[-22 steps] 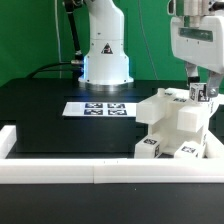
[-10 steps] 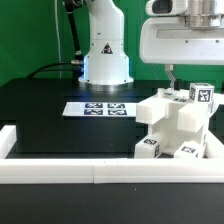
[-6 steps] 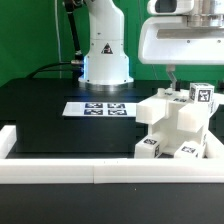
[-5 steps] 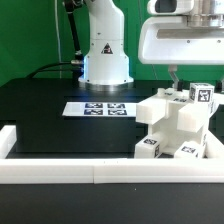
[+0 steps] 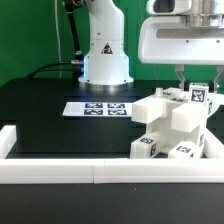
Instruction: Assemble chair
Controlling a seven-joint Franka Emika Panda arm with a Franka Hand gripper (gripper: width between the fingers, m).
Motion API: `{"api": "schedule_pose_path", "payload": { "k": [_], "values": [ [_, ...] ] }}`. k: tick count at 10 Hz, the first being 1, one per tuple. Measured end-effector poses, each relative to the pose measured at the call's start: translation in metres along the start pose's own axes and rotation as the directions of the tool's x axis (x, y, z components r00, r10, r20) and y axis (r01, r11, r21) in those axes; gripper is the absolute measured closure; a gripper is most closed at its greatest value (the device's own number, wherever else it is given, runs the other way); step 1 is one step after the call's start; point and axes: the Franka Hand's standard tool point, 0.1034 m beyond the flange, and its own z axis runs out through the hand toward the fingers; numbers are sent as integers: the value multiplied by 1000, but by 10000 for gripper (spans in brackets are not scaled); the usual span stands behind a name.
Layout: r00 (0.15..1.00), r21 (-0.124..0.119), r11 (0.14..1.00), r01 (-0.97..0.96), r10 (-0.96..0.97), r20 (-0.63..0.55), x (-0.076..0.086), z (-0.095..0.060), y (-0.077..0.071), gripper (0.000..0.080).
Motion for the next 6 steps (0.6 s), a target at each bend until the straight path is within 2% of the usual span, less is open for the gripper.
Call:
{"api": "schedule_pose_path", "payload": {
  "k": [5, 6],
  "values": [
    [952, 0, 952, -307, 307, 0, -1, 0, -1, 512],
    [919, 1, 919, -394, 394, 1, -1, 0, -1, 512]
  ]
}}
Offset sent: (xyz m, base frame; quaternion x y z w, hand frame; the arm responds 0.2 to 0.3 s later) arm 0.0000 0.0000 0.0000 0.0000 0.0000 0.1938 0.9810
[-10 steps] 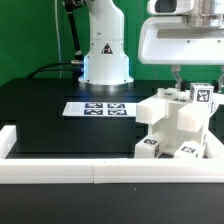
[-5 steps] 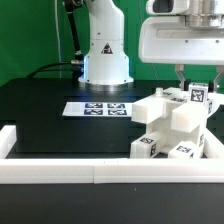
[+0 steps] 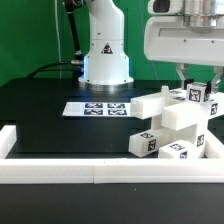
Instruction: Assemble chair
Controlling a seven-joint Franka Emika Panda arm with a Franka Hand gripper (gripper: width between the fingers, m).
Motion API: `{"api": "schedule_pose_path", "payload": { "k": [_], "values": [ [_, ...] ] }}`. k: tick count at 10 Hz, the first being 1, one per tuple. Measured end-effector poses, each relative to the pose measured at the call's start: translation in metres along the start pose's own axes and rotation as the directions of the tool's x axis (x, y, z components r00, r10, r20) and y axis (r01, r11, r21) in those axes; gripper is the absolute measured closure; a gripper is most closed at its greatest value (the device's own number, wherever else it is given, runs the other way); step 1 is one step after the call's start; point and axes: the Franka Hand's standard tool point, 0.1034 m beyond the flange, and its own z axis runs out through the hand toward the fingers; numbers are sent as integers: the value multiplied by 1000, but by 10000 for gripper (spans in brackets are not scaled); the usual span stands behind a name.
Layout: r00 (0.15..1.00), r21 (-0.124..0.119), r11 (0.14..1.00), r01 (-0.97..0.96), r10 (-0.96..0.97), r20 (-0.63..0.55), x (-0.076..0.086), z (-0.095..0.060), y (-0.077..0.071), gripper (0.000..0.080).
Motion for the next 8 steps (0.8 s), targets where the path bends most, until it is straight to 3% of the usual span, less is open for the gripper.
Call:
{"api": "schedule_pose_path", "payload": {
  "k": [3, 8],
  "values": [
    [967, 5, 967, -256, 256, 8, -2, 0, -2, 512],
    [870, 6, 870, -493, 493, 17, -5, 0, -4, 512]
  ]
}}
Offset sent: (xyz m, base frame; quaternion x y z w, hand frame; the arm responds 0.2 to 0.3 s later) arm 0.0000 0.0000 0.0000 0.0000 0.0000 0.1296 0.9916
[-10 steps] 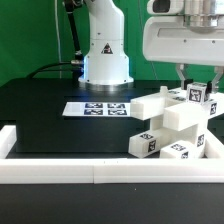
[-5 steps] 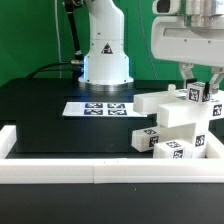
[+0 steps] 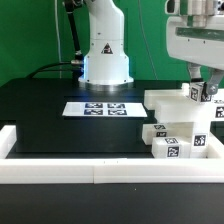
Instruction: Assemble chair
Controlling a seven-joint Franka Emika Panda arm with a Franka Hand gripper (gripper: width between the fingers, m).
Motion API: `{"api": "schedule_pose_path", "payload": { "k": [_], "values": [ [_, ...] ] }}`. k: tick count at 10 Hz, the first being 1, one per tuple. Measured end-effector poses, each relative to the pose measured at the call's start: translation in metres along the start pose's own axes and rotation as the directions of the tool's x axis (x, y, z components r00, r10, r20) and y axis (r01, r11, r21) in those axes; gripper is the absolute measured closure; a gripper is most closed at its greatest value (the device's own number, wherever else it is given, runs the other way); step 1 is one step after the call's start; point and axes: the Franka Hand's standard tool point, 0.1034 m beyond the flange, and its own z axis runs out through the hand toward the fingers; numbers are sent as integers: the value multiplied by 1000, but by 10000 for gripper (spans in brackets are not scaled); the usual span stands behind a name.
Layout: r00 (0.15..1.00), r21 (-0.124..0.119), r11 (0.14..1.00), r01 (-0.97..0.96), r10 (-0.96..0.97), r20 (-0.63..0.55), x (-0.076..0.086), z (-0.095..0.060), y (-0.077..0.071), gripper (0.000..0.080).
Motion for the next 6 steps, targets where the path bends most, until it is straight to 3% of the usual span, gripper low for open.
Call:
{"api": "schedule_pose_path", "payload": {
  "k": [3, 6],
  "values": [
    [991, 1, 991, -132, 132, 4, -2, 0, 0, 512],
    [992, 1, 992, -129, 129, 4, -2, 0, 0, 190]
  ]
}}
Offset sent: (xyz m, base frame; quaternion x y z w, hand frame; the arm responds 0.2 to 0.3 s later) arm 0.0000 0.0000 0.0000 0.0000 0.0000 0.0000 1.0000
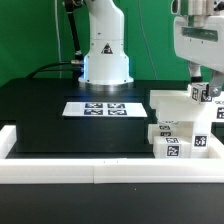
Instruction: Assemble chair
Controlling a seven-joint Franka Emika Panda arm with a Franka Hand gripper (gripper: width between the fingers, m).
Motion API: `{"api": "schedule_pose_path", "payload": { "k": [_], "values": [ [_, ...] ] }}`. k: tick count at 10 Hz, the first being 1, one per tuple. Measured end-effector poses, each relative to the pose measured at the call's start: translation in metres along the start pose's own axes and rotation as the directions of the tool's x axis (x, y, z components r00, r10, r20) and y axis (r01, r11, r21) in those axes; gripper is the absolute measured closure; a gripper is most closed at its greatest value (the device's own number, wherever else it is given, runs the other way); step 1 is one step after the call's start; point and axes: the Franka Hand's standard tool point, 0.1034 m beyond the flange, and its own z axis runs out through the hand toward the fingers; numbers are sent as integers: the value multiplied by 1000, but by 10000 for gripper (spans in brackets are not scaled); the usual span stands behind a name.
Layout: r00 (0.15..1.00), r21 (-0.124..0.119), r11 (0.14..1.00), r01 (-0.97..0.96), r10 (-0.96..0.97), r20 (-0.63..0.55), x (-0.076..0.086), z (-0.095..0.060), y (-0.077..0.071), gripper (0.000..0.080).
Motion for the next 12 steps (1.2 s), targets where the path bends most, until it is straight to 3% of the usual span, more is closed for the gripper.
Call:
{"api": "schedule_pose_path", "payload": {
  "k": [3, 10, 12],
  "values": [
    [985, 21, 984, 175, -175, 6, 4, -14, -3, 152],
    [972, 21, 972, 235, -235, 5, 5, -14, 3, 151],
    [938, 19, 938, 346, -346, 10, -6, -19, 15, 151]
  ]
}}
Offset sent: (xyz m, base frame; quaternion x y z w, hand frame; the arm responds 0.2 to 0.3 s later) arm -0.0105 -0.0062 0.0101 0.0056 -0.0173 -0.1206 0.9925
